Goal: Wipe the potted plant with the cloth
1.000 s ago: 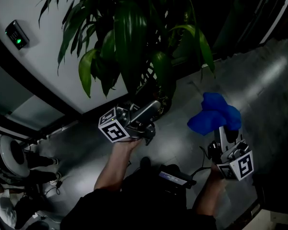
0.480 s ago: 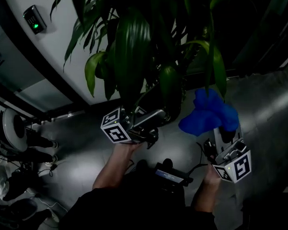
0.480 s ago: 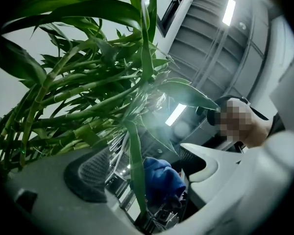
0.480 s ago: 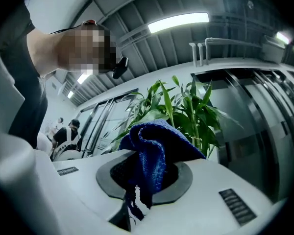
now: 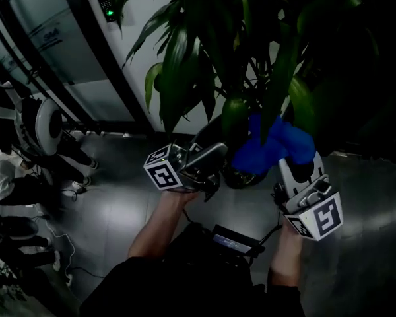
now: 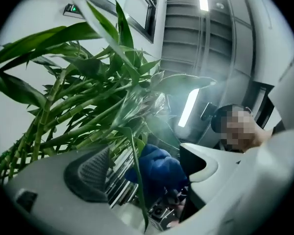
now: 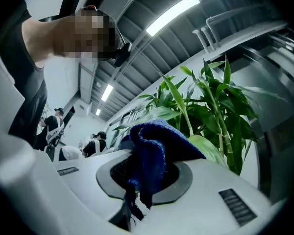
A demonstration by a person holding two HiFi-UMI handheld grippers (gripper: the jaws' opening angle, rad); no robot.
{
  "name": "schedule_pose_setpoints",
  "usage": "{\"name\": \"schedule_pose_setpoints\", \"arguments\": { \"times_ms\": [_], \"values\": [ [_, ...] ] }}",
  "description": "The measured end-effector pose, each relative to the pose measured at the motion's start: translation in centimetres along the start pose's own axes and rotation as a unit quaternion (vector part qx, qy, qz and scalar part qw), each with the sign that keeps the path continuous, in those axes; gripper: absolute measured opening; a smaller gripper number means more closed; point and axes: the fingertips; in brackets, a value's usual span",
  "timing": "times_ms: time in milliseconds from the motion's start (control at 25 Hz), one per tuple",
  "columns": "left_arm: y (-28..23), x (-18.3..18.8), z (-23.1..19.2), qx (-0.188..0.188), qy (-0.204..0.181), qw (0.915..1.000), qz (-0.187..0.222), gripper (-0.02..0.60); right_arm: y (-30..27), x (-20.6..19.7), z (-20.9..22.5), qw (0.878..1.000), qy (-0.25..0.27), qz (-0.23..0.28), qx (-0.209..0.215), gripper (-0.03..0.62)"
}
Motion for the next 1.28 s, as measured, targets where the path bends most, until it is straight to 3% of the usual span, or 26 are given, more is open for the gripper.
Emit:
{"name": "schedule_pose_setpoints", "arguments": {
  "times_ms": [240,400,560,840,1120,1200,1280],
  "values": [
    [0.0,-0.2,-0.2,0.019,-0.032,0.9993,0.008,0.449,-4.0,0.7,2.1,1.0,0.02,0.016,0.016,0.072],
    [-0.1,-0.1,0.3,0.011,-0.041,0.9991,0.002,0.449,-7.0,0.6,2.8,1.0,0.025,-0.007,0.007,0.072],
    [-0.8,0.2,0.8,-0.019,-0.044,0.9988,-0.01,0.448,-10.1,-0.7,2.9,0.997,0.047,-0.054,0.016,0.072],
    [-0.9,-0.2,1.8,-0.076,-0.013,0.9968,-0.024,0.449,-9.9,-4.9,0.7,0.987,0.061,-0.144,0.037,0.072],
    [-0.4,0.0,1.1,-0.105,0.055,0.993,-0.002,0.449,-8.0,-6.2,-0.2,0.987,0.041,-0.153,0.032,0.072],
    [-0.3,0.3,1.1,-0.111,0.067,0.9916,0.004,0.448,-7.7,-6.2,-0.8,0.987,0.045,-0.15,0.036,0.072],
    [-0.3,0.5,1.0,-0.111,0.067,0.9915,0.005,0.448,-6.9,-7.0,-1.4,0.982,0.056,-0.179,0.035,0.072]
  ]
}}
Point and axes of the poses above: the fingertips, and each gripper's own axes: y backward along the fingers, z to its right, x out of its top, and after that the axes turned 7 degrees about x, right-handed
